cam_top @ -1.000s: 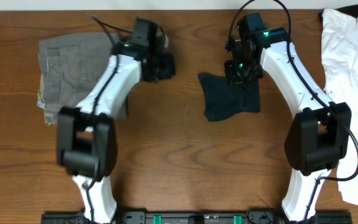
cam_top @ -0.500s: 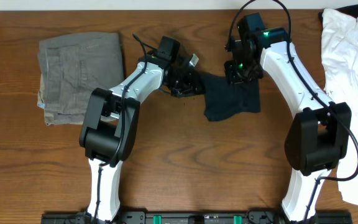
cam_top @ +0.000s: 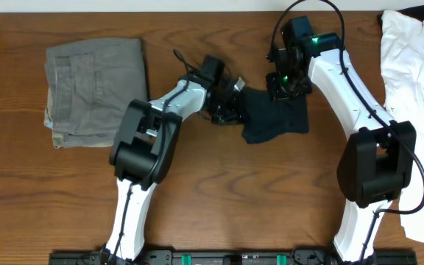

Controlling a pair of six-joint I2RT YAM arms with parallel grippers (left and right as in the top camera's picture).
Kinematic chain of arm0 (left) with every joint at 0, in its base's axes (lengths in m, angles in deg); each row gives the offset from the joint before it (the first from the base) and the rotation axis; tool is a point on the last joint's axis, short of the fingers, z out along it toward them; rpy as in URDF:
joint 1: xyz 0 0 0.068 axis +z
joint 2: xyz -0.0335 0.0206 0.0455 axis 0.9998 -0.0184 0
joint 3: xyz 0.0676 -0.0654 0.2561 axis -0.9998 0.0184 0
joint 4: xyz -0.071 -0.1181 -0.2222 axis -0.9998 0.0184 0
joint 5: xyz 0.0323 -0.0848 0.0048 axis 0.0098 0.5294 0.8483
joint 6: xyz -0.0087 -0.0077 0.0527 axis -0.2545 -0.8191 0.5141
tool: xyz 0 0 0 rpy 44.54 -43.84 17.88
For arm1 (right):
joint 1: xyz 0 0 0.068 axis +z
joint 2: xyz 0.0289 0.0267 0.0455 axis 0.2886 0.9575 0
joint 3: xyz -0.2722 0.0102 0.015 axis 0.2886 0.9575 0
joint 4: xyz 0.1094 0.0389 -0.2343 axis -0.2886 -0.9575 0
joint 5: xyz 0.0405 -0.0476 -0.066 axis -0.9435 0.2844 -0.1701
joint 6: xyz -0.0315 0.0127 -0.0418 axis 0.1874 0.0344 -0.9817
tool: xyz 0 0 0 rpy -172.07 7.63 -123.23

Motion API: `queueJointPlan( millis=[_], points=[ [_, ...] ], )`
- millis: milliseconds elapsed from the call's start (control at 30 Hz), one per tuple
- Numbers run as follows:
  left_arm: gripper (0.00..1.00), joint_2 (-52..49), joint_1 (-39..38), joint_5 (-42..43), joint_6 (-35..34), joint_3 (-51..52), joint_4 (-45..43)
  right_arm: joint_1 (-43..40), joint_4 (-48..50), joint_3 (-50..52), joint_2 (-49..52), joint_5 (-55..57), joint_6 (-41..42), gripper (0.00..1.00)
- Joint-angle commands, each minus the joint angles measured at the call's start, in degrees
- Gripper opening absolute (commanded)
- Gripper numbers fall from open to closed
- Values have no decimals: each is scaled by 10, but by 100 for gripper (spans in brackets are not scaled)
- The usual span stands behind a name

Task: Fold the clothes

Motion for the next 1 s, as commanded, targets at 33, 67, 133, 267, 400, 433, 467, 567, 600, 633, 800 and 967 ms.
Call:
queueJointPlan(
  millis=[33,67,133,267,400,433,467,567,600,633,800,967],
  points=[
    [6,-18,1,-49,-2,-1,2,13,-4,0,0,-10,7,1],
    [6,-18,1,-59,-2,-1,2,13,-7,-2,0,-16,7,1],
    [6,-18,1,-77,-2,-1,1,13,-14,-8,0,-20,7,1],
    [6,-18,1,-81,-1,-1,1,13,-31,-19,0,-20,5,1],
    [6,-18,1,-82,-1,-1,1,14,-36,-21,0,-21,1,1],
    [6,-18,1,-83,-1,-1,1,14,-37,-21,0,-22,1,1],
    [6,-18,1,-83,-1,-1,1,14,-39,-21,0,-23,1,1],
    [6,-18,1,-83,-1,-1,1,14,-44,-23,0,-40,-9,1],
    [6,-18,1,-83,-1,-1,1,14,-46,-24,0,-47,-11,1],
    [6,-18,1,-83,-1,-1,1,14,-46,-25,0,-49,-11,1],
    [6,-18,1,-96,-1,-1,2,16,-48,-29,0,-51,-10,1],
    [6,-18,1,-98,-1,-1,2,25,-47,-29,0,-57,-10,1]
  ],
)
